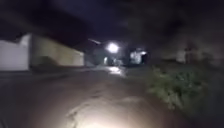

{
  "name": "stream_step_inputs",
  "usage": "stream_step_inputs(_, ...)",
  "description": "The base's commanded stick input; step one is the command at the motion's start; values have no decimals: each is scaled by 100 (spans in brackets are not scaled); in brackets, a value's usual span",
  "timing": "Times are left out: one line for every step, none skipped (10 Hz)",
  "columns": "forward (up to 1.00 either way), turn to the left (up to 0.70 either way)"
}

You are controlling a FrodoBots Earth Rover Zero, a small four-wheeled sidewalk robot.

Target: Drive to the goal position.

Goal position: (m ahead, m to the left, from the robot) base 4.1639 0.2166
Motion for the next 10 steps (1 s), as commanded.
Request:
stream_step_inputs(70,-24)
stream_step_inputs(70,-16)
stream_step_inputs(70,-9)
stream_step_inputs(70,-2)
stream_step_inputs(70,0)
stream_step_inputs(70,0)
stream_step_inputs(70,0)
stream_step_inputs(70,0)
stream_step_inputs(70,0)
stream_step_inputs(70,0)
